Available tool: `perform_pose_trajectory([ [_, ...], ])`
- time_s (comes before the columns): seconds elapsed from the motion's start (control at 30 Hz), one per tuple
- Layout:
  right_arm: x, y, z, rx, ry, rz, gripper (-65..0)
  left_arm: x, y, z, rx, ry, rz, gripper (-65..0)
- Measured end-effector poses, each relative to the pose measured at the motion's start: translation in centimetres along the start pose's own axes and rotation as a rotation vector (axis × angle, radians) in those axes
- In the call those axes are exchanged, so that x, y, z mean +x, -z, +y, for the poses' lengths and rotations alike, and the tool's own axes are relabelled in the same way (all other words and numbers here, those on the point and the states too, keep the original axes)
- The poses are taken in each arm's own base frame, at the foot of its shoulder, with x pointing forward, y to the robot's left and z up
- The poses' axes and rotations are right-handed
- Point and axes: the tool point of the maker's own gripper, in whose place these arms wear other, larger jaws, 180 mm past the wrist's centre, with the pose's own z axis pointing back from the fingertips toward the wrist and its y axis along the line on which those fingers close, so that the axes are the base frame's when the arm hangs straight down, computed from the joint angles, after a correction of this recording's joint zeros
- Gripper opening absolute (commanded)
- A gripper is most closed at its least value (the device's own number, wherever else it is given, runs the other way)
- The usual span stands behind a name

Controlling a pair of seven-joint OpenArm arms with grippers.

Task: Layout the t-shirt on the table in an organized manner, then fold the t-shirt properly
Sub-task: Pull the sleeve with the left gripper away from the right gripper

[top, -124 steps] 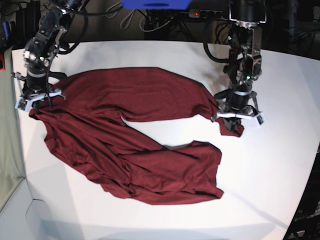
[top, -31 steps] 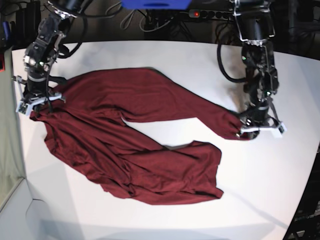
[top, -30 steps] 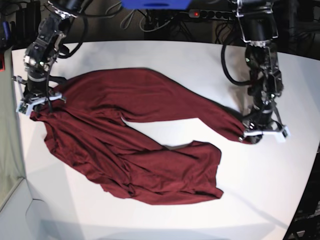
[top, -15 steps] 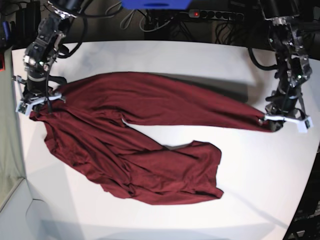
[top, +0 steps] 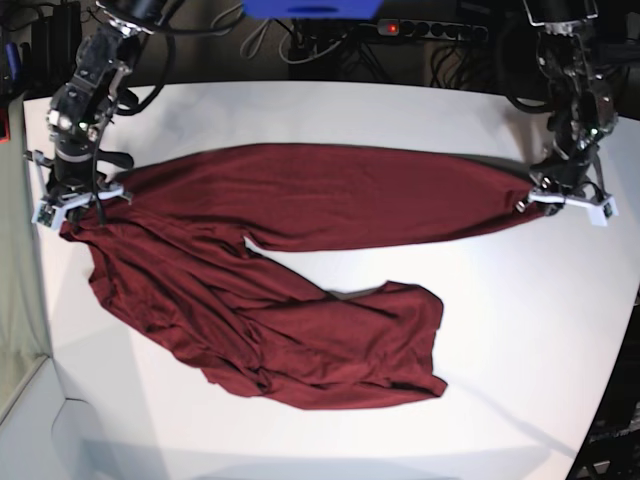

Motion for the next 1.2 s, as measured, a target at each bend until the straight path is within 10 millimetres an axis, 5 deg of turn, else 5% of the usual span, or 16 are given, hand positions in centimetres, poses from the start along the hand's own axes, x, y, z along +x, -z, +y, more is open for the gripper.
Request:
perform_pose_trajectory([
  [0.37,-0.1,-0.1,-0.2,-0.005,-0.001,0.002,-65.0,0.9,-0.5,2.1,0.045,0.017,-0.014,-28.9],
  [0.67,-0.8,-0.4,-0.5,-0.009,-0.008,0.016,-65.0,3.4,-2.2,-0.2,-0.015,0.032,-0.101,-27.9],
  [0.83,-0.9,-0.5,-1.4,-0.032,0.006,0.016,-65.0,-1.5,-2.9,-2.7,-0.065,-0.020,-0.007,-27.9],
  [0.9,-0.9,-0.5,-1.8,-0.040,0.006,0.019,-65.0,-1.7,-2.9,-2.9,-0.067,-0.032,-0.007,-27.9],
  [1.0,-0.9,-0.5,-1.9,-0.041,0.001,0.016,-65.0,-1.1,-2.4,-2.2,-0.047,-0.036,-0.037,-27.9],
  [1.1,-1.0,-0.9,-1.9,-0.040,-0.005,0.016,-65.0,-3.3,-1.5,-0.5,-0.006,-0.051,0.029,-27.9],
  [1.2,-0.8,-1.0,-2.0,-0.042,-0.007,0.008,-65.0,-3.2,-0.8,0.2,0.005,-0.051,0.027,-27.9],
])
